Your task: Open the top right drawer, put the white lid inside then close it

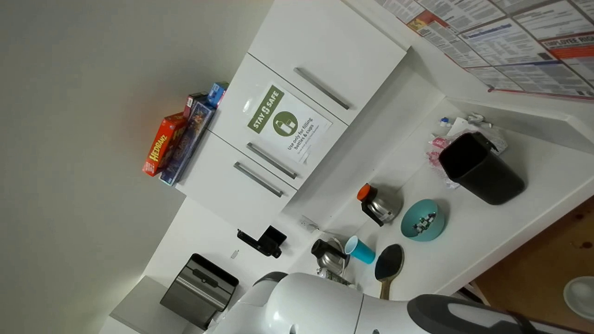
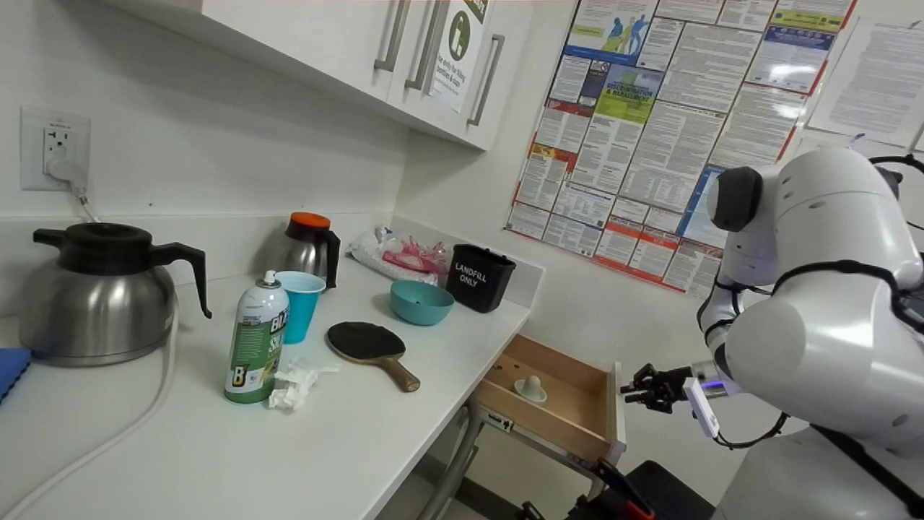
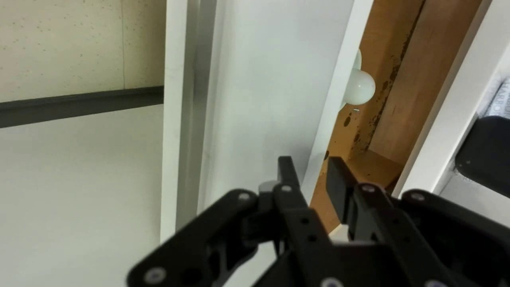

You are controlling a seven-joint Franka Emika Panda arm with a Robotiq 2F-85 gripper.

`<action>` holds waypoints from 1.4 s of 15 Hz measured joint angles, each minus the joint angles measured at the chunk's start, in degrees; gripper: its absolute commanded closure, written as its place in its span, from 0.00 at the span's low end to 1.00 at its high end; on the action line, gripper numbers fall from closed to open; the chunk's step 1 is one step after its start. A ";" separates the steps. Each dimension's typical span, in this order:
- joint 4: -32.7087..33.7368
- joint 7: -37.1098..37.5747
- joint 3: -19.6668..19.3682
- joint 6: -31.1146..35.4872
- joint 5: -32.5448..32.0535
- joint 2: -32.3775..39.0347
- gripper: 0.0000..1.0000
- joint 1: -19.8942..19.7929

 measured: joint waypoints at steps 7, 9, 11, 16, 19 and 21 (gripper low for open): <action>5.01 4.78 2.22 -5.58 -1.19 3.51 1.00 -3.92; 5.83 6.35 2.93 -5.89 -1.93 3.88 1.00 -3.94; 6.56 7.72 3.88 -5.95 -2.51 4.16 1.00 -3.78; 8.19 8.88 7.08 -5.82 -2.40 4.99 1.00 -2.84; 9.03 8.80 9.08 -5.08 -0.72 5.62 1.00 -1.18; 9.37 8.68 10.17 -4.00 1.07 5.93 1.00 0.66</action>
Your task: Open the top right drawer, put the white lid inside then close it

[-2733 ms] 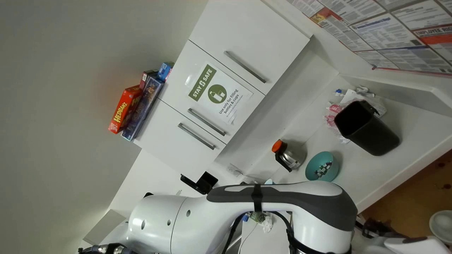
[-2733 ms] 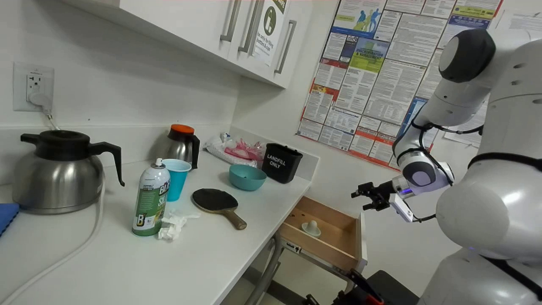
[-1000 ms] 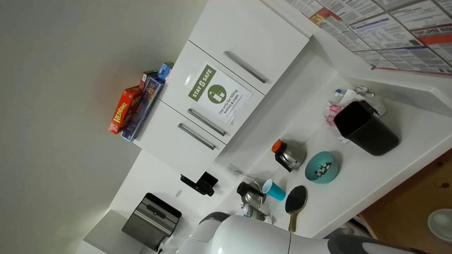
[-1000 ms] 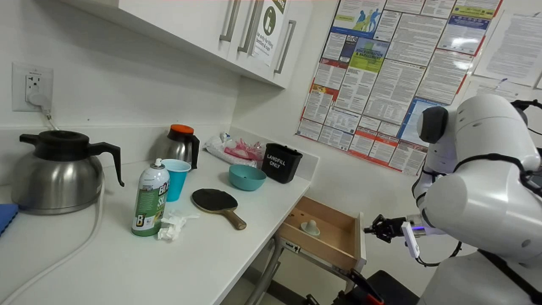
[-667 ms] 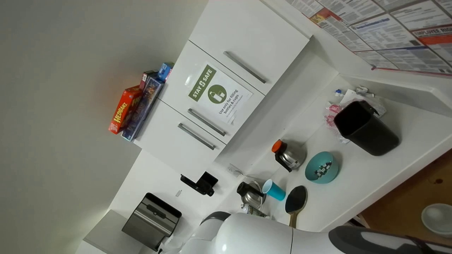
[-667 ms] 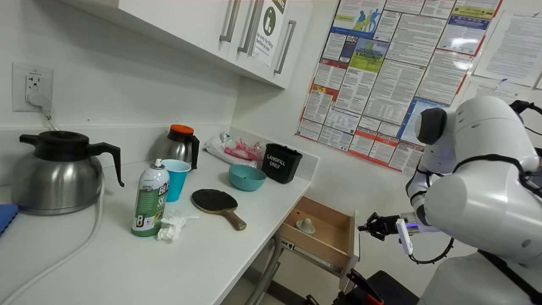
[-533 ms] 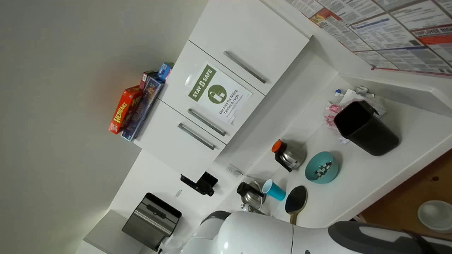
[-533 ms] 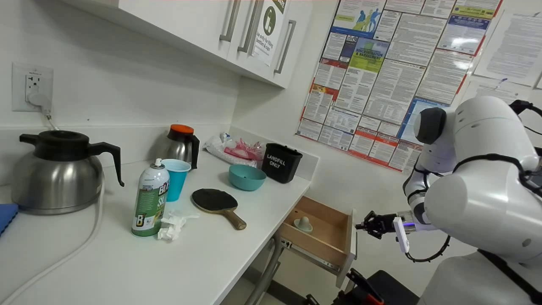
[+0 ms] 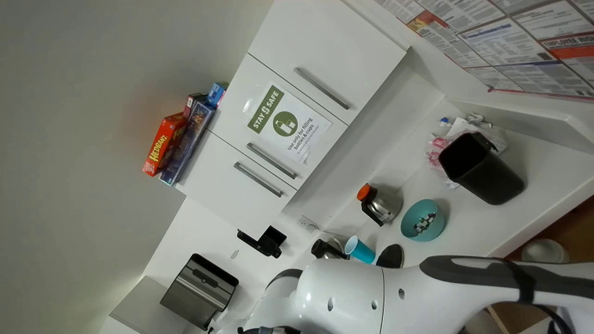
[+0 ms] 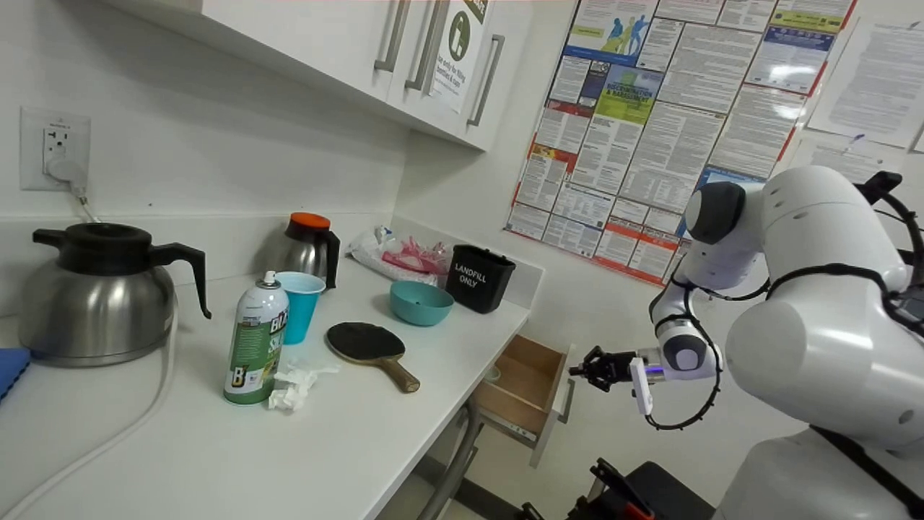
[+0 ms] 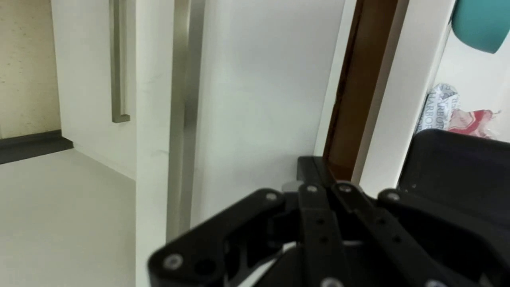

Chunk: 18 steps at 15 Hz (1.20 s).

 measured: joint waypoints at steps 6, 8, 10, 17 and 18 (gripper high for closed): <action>1.98 -0.28 1.45 6.00 4.54 0.53 1.00 8.75; 2.64 -0.88 1.48 8.72 5.77 0.53 1.00 11.91; 3.13 -1.48 1.46 11.05 6.67 0.53 1.00 14.64; -1.25 -12.10 -1.40 16.65 7.23 -4.59 1.00 22.38; -3.33 -13.61 -2.34 17.08 6.64 -7.10 1.00 23.34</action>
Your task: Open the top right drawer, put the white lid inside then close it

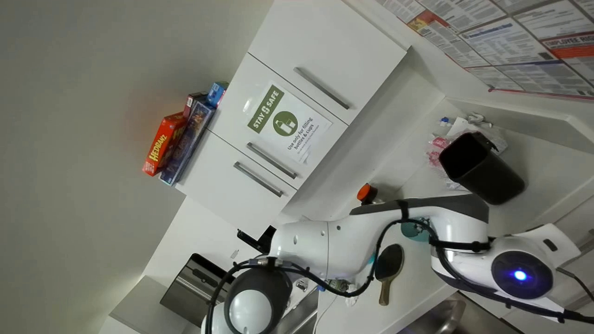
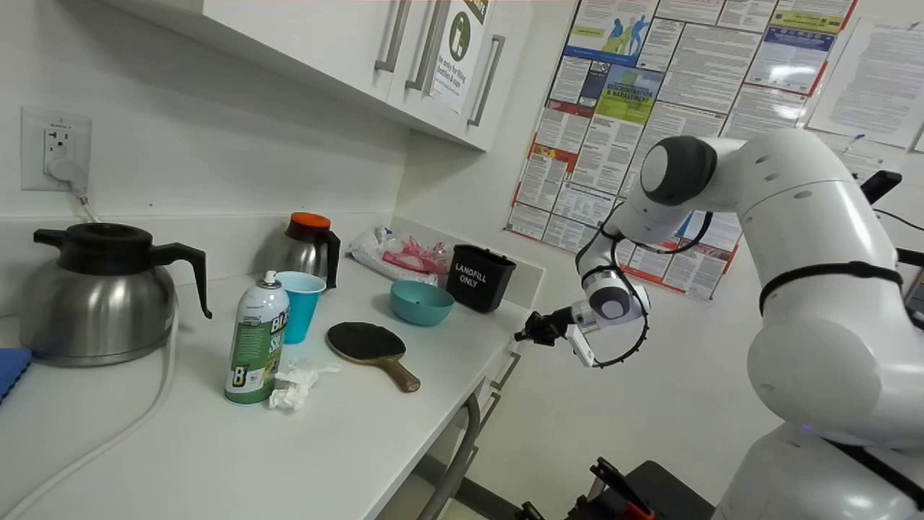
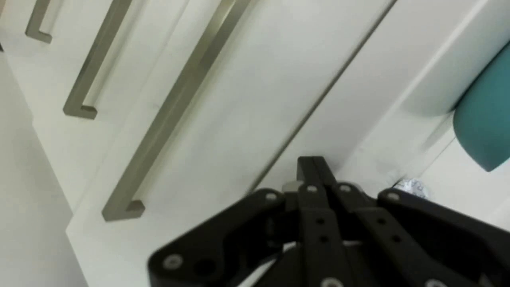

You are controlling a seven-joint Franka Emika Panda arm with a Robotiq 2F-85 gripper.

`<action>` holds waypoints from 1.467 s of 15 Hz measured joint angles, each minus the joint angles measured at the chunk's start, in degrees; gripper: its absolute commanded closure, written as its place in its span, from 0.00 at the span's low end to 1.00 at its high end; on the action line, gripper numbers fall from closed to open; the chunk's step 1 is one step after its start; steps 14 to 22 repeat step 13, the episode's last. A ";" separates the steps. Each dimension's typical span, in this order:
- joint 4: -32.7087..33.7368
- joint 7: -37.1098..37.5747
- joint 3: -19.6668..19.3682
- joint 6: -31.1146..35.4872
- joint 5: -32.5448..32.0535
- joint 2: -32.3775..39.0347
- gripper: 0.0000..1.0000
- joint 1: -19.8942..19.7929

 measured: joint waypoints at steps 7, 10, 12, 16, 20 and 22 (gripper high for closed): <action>-13.89 -1.87 -3.84 8.33 -18.32 -20.66 1.00 6.58; -18.16 0.26 -3.22 10.91 -27.21 -28.01 1.00 8.59; -20.01 1.59 -2.38 11.29 -31.72 -31.29 1.00 8.95; -20.76 1.98 -1.94 11.30 -33.55 -32.53 1.00 8.95; -20.76 1.98 -1.94 11.30 -33.55 -32.53 1.00 8.95; -20.76 1.98 -1.94 11.30 -33.55 -32.53 1.00 8.95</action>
